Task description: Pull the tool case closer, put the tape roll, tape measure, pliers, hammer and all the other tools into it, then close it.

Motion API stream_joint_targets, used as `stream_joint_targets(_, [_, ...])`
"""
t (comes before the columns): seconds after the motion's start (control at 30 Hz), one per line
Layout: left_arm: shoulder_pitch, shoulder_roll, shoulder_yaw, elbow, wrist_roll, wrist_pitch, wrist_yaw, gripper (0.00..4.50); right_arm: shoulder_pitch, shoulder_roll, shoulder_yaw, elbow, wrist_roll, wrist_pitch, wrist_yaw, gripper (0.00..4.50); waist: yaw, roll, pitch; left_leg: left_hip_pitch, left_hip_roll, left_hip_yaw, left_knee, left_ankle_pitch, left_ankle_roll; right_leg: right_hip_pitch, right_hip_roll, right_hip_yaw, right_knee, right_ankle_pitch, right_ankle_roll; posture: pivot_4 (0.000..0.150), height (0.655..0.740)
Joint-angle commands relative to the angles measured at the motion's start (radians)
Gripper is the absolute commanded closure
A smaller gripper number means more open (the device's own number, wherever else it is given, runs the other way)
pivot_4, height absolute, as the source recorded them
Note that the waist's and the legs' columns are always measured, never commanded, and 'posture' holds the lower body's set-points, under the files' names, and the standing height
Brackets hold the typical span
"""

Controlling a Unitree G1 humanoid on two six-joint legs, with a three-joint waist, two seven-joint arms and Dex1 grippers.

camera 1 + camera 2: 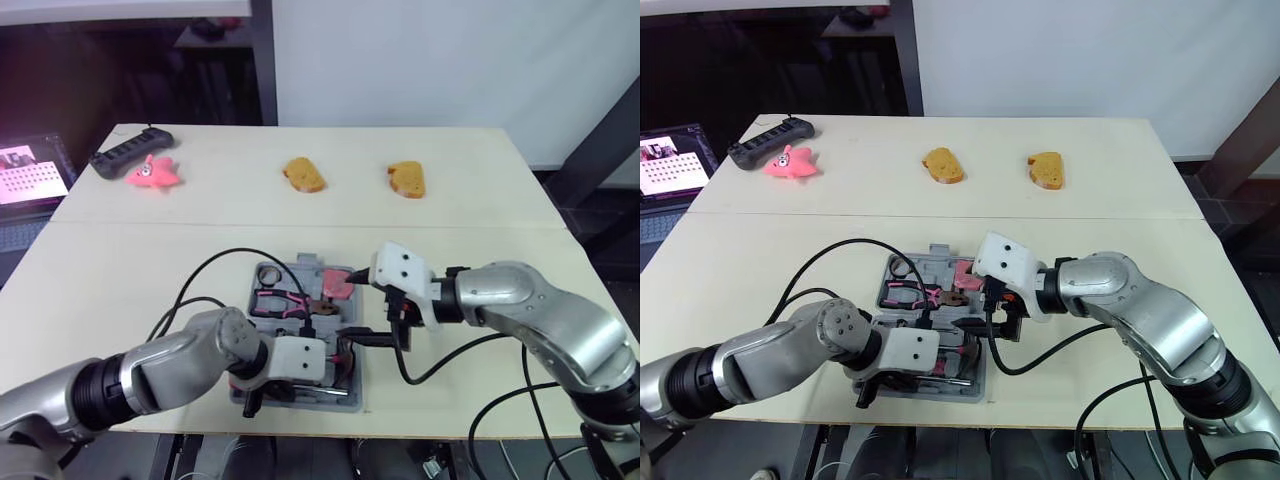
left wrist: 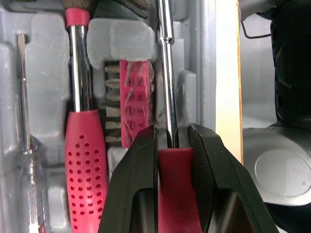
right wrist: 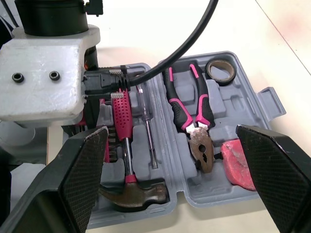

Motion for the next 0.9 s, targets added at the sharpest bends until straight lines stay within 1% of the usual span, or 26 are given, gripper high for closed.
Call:
stream_joint_targets(0.03, [0.008, 0.005, -0.003, -0.012, 0.021, -0.016, -0.007, 4.11, -0.018, 0.005, -0.006, -0.023, -0.002, -0.001, -0.003, 0.0, 0.0, 0.0, 0.0, 0.0, 0.0, 0.0, 0.0, 0.0, 0.0, 0.0, 0.0, 0.0, 0.0, 0.0, 0.0, 0.15, 0.74])
stream_joint_targets(0.23, [0.01, -0.001, -0.008, -0.022, 0.031, -0.014, -0.015, 4.11, -0.014, 0.005, -0.011, -0.028, -0.001, 0.002, -0.004, 0.0, 0.0, 0.0, 0.0, 0.0, 0.0, 0.0, 0.0, 0.0, 0.0, 0.0, 0.0, 0.0, 0.001, 0.0, 0.0, 0.15, 0.74])
stream_joint_targets(0.3, [0.01, -0.003, -0.008, -0.021, 0.036, -0.018, -0.015, 3.04, -0.01, 0.005, -0.011, -0.031, 0.001, 0.002, -0.004, 0.0, 0.0, 0.0, 0.0, 0.0, 0.0, 0.0, 0.0, 0.0, 0.0, 0.0, 0.0, 0.0, 0.001, 0.0, 0.0, 0.15, 0.74])
stream_joint_targets(0.37, [0.009, -0.002, -0.004, -0.024, 0.038, -0.021, -0.017, 2.22, -0.009, 0.005, -0.013, -0.033, 0.004, 0.004, -0.003, 0.0, 0.0, 0.001, -0.001, 0.0, 0.0, 0.0, 0.0, 0.0, 0.0, 0.0, 0.0, 0.0, 0.001, 0.0, 0.0, 0.15, 0.74])
stream_joint_targets(0.4, [0.01, -0.002, 0.001, -0.025, 0.038, -0.021, -0.019, 1.61, -0.008, 0.005, -0.014, -0.034, 0.005, 0.004, -0.003, 0.0, 0.001, 0.001, -0.001, 0.0, 0.0, 0.0, 0.001, 0.0, 0.0, 0.001, 0.0, 0.0, 0.001, 0.0, 0.0, 0.15, 0.74])
stream_joint_targets(0.47, [0.014, -0.003, 0.015, -0.025, 0.038, -0.022, -0.018, 0.72, -0.005, 0.005, -0.015, -0.036, 0.006, 0.005, -0.003, 0.0, 0.005, 0.001, -0.001, 0.0, 0.0, 0.0, 0.001, 0.0, 0.0, 0.001, 0.0, 0.0, 0.002, 0.0, 0.0, 0.15, 0.74])
stream_joint_targets(0.5, [0.014, 0.001, 0.024, -0.024, 0.04, -0.029, -0.022, 0.15, -0.004, 0.005, -0.016, -0.036, 0.006, 0.005, -0.002, 0.0, 0.008, 0.001, -0.001, 0.0, 0.0, 0.0, 0.002, 0.0, 0.0, 0.001, 0.0, 0.0, 0.002, 0.0, 0.0, 0.15, 0.74])
stream_joint_targets(0.6, [0.017, 0.009, 0.063, -0.03, 0.024, -0.028, -0.03, 0.15, -0.004, 0.005, -0.016, -0.035, 0.007, 0.004, -0.001, 0.0, 0.012, 0.001, -0.001, 0.0, 0.0, 0.0, 0.004, 0.0, 0.0, 0.002, 0.0, 0.0, 0.002, 0.001, 0.001, 0.15, 0.74])
stream_joint_targets(0.73, [0.032, 0.048, 0.128, -0.045, 0.008, -0.043, -0.047, 0.15, -0.009, 0.011, -0.009, -0.027, 0.003, 0.002, -0.001, 0.0, 0.014, 0.001, -0.001, 0.0, 0.0, 0.0, 0.005, 0.0, 0.0, 0.002, 0.0, 0.0, 0.002, 0.001, 0.001, 0.15, 0.74])
stream_joint_targets(0.9, [0.089, 0.096, 0.285, -0.073, -0.064, -0.025, -0.067, 0.15, -0.014, 0.019, -0.007, -0.024, 0.004, 0.006, -0.005, 0.0, 0.008, 0.001, -0.001, 0.001, 0.0, 0.0, 0.004, 0.0, 0.0, 0.002, 0.0, 0.0, 0.002, 0.001, 0.001, 0.15, 0.74])
